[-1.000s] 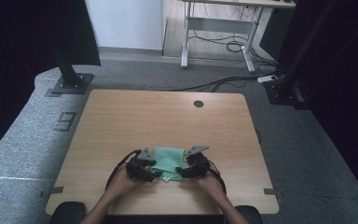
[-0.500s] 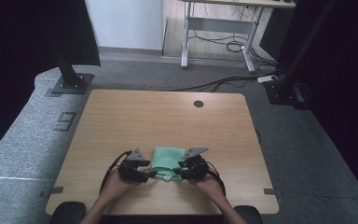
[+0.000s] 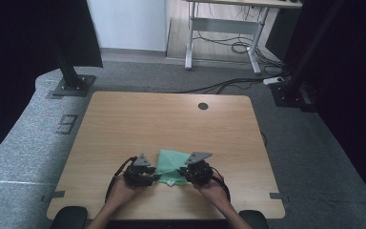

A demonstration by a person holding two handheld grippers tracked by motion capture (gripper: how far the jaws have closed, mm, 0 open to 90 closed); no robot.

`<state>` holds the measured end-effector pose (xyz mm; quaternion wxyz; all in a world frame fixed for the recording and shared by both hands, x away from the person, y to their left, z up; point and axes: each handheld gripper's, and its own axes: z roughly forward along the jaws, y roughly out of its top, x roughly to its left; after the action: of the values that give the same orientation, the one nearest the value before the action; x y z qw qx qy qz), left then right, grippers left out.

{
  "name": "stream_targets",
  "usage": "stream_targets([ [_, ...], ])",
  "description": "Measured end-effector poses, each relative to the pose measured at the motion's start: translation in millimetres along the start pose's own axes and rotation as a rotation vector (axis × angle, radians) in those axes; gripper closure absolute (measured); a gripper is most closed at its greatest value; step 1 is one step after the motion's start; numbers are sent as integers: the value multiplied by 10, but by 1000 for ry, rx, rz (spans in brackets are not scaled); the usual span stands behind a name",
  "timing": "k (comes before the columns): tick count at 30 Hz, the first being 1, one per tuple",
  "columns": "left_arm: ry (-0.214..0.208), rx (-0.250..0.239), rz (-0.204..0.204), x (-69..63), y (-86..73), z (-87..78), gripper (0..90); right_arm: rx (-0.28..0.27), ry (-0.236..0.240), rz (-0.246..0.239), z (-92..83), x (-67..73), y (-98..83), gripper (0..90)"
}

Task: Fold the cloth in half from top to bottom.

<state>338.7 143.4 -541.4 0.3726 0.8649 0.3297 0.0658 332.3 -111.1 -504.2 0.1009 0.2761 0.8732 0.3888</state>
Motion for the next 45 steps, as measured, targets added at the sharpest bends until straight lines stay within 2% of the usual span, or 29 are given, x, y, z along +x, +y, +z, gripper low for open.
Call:
stream_targets([
  [4,-9,1,-11,4,-6,-10,559,55,26,-15,30,87,-47,800],
  [7,-20,17,0,6,1,-44,505,94,32,1,101,94,-153,791],
  [9,-36,11,11,17,19,-120,483,104,40,14,136,90,-218,785],
  [11,-53,-11,15,35,53,-232,464,101,43,28,142,91,-250,783],
  [14,-75,-68,5,76,128,-390,444,104,42,21,150,96,-246,777],
  [16,-72,-101,-9,102,198,-427,434,104,38,18,161,103,-249,775],
  [18,-60,-107,-10,105,280,-380,413,102,40,19,161,100,-251,773],
  [20,-41,-96,-9,91,347,-262,386,100,42,31,157,101,-257,771],
  [23,-17,-44,-3,74,373,-70,359,97,43,27,152,100,-263,767],
  [27,51,38,25,40,255,30,345,90,45,28,138,106,-280,759],
  [29,63,48,19,38,196,35,334,90,47,23,124,108,-288,744],
  [32,58,49,2,44,132,48,329,92,49,21,97,124,-305,731],
  [35,62,47,-2,33,124,54,328,97,59,23,42,130,-320,660],
  [37,66,47,4,22,121,53,327,94,44,26,-20,116,-315,615],
  [40,63,46,3,4,104,51,327,47,4,64,-92,31,-287,549],
  [43,52,46,0,-14,80,39,322,22,-71,100,-61,-50,-258,437],
  [45,49,42,-1,-28,62,30,316,35,-111,110,6,-82,-270,365],
])
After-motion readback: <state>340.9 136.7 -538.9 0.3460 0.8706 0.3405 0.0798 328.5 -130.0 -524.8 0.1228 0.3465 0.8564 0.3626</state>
